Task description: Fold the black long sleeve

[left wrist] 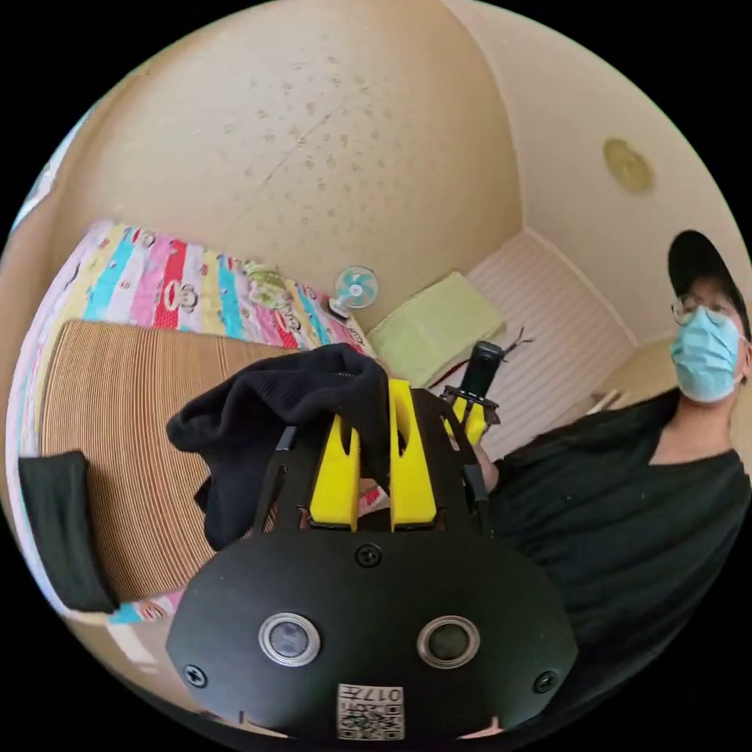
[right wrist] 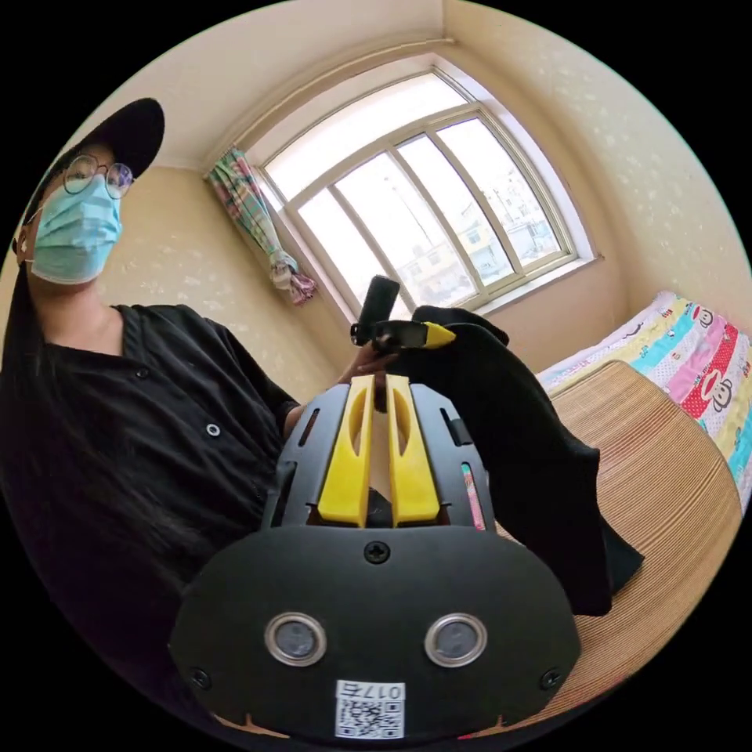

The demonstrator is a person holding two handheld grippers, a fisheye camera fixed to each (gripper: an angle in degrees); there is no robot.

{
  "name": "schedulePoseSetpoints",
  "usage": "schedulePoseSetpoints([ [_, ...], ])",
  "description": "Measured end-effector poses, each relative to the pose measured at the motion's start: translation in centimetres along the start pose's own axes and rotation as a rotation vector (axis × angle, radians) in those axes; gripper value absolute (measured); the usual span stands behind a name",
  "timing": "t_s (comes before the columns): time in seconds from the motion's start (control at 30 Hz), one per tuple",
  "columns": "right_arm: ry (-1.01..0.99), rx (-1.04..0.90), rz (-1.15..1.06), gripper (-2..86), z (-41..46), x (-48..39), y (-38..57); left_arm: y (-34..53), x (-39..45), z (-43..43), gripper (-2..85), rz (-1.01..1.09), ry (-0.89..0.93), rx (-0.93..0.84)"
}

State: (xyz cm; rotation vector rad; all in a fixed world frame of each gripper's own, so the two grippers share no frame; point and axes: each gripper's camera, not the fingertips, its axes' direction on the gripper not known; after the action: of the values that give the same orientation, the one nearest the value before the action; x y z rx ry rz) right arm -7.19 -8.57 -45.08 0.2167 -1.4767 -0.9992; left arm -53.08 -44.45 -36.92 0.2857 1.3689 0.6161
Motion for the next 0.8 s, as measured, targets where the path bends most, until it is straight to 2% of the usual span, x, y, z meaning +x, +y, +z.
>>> schedulePoseSetpoints([
  [0.07,0.104,0.052,-0.005,6.2,-3.8,-1.5,0.3,-0.9,0.8,-2.9,5.5,0.175,0.180,0.096],
  [0.13,0.220,0.080,-0.021,8.4,-5.6,-2.5,0.5,-2.0,0.5,-5.8,5.5,0.385,0.529,0.226],
  [0.17,0.274,0.090,-0.010,9.9,-6.3,-2.8,0.5,-2.3,0.3,-6.3,5.5,0.427,0.627,0.259],
  [0.23,0.306,0.099,0.004,12.6,-6.6,-3.2,0.4,-4.3,-1.5,-6.4,5.6,0.497,1.036,0.346],
  [0.27,0.308,0.115,0.018,14.0,-6.5,-3.3,0.5,-5.0,-1.9,-5.9,5.6,0.489,1.130,0.341],
  [0.33,0.289,0.142,0.026,15.6,-5.9,-3.1,0.9,-7.5,-1.5,-2.7,5.7,0.468,1.402,0.220],
  [0.4,0.276,0.161,0.058,16.9,-5.1,-2.4,1.5,-8.3,0.8,-0.5,5.9,0.489,1.420,0.117],
  [0.53,0.120,0.138,0.138,19.5,-2.3,0.2,3.1,-8.2,7.8,4.2,6.2,0.528,1.296,-0.140],
  [0.6,0.078,0.034,0.183,18.9,0.5,1.0,3.3,-7.4,10.4,5.1,6.3,0.579,1.284,-0.208],
  [0.67,-0.079,0.024,0.094,12.6,1.8,-0.4,3.7,-6.6,12.5,5.3,6.3,0.619,1.234,-0.277],
  [0.7,-0.077,0.059,0.072,9.1,1.3,-1.1,3.7,-6.0,13.6,4.8,6.3,0.653,1.185,-0.306],
  [0.73,0.066,0.132,0.072,5.3,-0.1,-3.1,3.8,-5.4,14.5,3.7,6.3,0.679,1.123,-0.313],
  [0.77,0.237,0.197,0.061,4.7,-1.9,-5.8,3.6,-5.1,14.7,3.0,6.3,0.689,1.080,-0.310],
  [0.8,0.316,0.229,0.050,4.6,-2.9,-7.2,3.4,-4.6,15.1,1.4,6.4,0.692,0.972,-0.301],
])
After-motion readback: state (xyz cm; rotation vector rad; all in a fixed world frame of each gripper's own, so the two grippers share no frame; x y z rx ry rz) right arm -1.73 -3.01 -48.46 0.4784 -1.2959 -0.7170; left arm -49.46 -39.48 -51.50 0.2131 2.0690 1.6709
